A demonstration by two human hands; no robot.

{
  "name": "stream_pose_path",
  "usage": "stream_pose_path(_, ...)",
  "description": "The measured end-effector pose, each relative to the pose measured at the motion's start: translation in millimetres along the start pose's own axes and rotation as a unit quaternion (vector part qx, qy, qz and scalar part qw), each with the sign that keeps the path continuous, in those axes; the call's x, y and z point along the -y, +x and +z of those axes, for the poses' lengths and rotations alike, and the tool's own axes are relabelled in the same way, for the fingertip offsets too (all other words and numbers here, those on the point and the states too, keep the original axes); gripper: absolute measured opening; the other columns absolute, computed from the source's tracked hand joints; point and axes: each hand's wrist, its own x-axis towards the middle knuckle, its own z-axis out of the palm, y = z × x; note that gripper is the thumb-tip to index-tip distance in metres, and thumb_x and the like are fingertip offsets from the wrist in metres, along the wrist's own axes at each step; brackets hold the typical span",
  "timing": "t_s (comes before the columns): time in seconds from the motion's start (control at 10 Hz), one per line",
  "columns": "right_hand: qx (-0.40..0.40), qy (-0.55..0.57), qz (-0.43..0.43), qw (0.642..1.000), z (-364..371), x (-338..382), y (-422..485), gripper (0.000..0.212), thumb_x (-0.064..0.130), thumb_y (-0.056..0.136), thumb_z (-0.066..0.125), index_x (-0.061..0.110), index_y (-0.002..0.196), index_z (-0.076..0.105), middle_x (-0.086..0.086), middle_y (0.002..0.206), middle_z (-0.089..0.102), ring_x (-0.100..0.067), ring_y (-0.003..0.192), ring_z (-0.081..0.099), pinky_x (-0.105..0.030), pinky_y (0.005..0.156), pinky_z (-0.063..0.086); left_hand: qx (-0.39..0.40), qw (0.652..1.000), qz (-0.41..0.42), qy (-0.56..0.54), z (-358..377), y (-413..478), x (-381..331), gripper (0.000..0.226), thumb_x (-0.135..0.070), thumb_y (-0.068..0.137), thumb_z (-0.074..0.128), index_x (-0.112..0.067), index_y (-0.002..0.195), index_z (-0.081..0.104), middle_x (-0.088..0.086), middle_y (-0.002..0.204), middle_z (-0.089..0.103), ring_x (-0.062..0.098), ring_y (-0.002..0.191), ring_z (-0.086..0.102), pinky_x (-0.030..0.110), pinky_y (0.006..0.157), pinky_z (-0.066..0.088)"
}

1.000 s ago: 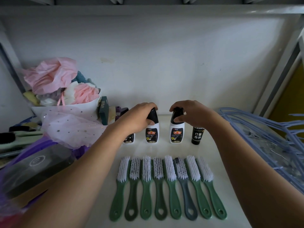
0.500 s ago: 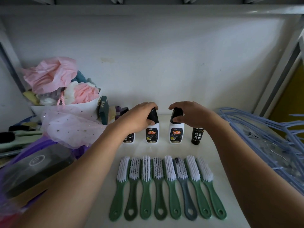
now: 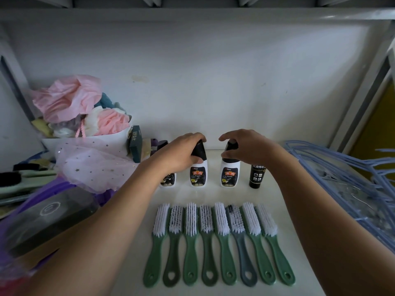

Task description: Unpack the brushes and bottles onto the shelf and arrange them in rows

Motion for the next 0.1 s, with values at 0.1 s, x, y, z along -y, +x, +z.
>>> stream_pose_path(0.1, -0.019, 0.018, -0.006, 1.0, -3.1, 3.9, 0.5, 0.05, 0.051, 0.085, 0.068, 0.038, 0.132, 0.056, 0.007, 0.123, 0.062, -0.017, 0.117, 0.055, -0.047, 0.106, 0.04, -0.022, 1.0, 0.001, -0.001, -2.7, 0.6, -2.2, 0.057, -0.029, 0.092, 0.071, -0.024, 0.142, 0.045, -0.001, 0.141, 0.051, 0.02, 0.129, 0.049, 0.031, 0.093, 0.039)
